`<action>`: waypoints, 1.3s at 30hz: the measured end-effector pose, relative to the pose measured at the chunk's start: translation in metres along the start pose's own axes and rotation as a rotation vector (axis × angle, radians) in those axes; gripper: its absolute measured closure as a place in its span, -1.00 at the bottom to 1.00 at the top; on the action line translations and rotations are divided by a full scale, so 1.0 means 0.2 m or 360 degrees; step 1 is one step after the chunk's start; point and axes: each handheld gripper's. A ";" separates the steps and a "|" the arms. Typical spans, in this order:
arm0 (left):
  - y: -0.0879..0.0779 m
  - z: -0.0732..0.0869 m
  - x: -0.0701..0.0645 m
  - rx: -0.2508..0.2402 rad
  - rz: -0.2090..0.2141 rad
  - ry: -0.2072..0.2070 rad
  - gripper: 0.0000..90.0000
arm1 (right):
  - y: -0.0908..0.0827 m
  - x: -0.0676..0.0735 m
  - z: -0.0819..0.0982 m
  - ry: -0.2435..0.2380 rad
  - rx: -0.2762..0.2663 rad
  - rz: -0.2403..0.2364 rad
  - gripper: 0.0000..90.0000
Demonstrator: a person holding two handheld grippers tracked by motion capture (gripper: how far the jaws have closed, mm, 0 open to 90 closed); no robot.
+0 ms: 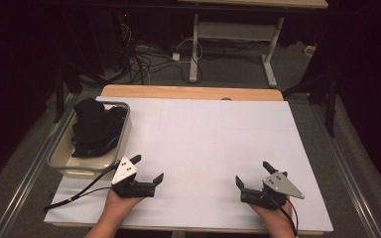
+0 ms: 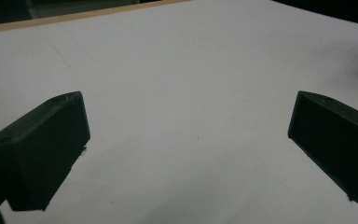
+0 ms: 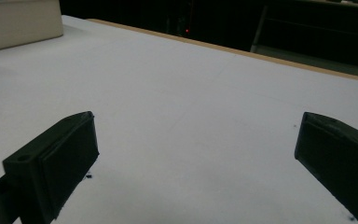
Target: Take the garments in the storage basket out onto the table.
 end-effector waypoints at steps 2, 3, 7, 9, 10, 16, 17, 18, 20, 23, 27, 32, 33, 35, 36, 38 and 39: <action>0.00 0.00 0.00 -0.0002 0.0006 -0.0012 -1.00 | 0.01 0.00 0.00 0.0007 0.0006 -0.0012 -1.00; 0.01 0.00 0.00 -0.0008 0.0011 -0.0019 -1.00 | 0.01 0.01 0.00 0.0001 0.0008 -0.0009 -1.00; 0.01 -0.01 0.01 0.0010 0.0023 -0.0036 -1.00 | 0.01 0.01 0.01 -0.0010 0.0007 -0.0024 -1.00; 0.01 -0.01 0.01 0.0011 0.0022 -0.0036 -1.00 | 0.01 0.01 0.01 -0.0007 0.0009 -0.0023 -1.00; 0.01 -0.01 0.01 0.0005 0.0037 -0.0041 -1.00 | 0.00 0.00 0.02 0.0007 0.0002 -0.0026 -1.00; 0.02 -0.01 0.00 0.0001 0.0080 -0.0044 -1.00 | 0.00 0.00 0.02 0.0012 0.0005 -0.0019 -1.00; 0.02 -0.02 -0.01 0.0003 0.0080 -0.0039 -1.00 | 0.00 0.00 0.02 0.0016 0.0001 -0.0022 -1.00; 0.02 -0.02 -0.01 0.0007 0.0078 -0.0028 -1.00 | 0.00 0.00 0.02 0.0016 0.0001 -0.0022 -1.00; 0.02 -0.04 -0.03 0.0008 0.0081 -0.0002 -1.00 | -0.01 0.00 0.02 0.0013 0.0005 -0.0021 -1.00; 0.02 -0.06 -0.07 0.0030 0.0107 0.0034 -1.00 | -0.02 0.00 0.02 0.0004 -0.0003 -0.0009 -1.00; -0.02 -0.10 -0.09 -0.0008 0.0155 0.0000 -1.00 | -0.03 0.00 0.02 0.0004 -0.0013 -0.0011 -1.00; -0.08 -0.14 -0.08 -0.0020 0.0181 -0.0021 -1.00 | -0.03 0.00 0.02 0.0011 -0.0018 -0.0011 -1.00; -0.09 -0.14 -0.08 -0.0019 0.0177 -0.0019 -1.00 | -0.03 0.00 0.02 0.0004 -0.0021 -0.0014 -1.00; -0.13 -0.16 -0.07 -0.0012 0.0162 -0.0014 -1.00 | -0.02 0.00 0.02 0.0010 -0.0023 -0.0024 -1.00; -0.14 -0.16 -0.06 -0.0008 0.0155 -0.0009 -1.00 | -0.02 0.01 0.01 0.0009 -0.0020 -0.0024 -1.00; -0.15 -0.16 -0.06 -0.0005 0.0144 0.0000 -1.00 | -0.02 0.01 0.01 0.0010 -0.0018 -0.0030 -1.00; -0.17 -0.17 -0.05 0.0003 0.0132 0.0017 -1.00 | -0.02 0.01 0.01 0.0012 -0.0018 -0.0036 -1.00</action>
Point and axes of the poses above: each handheld gripper's, and its own axes: y roughly forward along the jaws, z roughly out of its underside, x roughly to its left, and after that the axes turned 5 degrees about x, right-handed
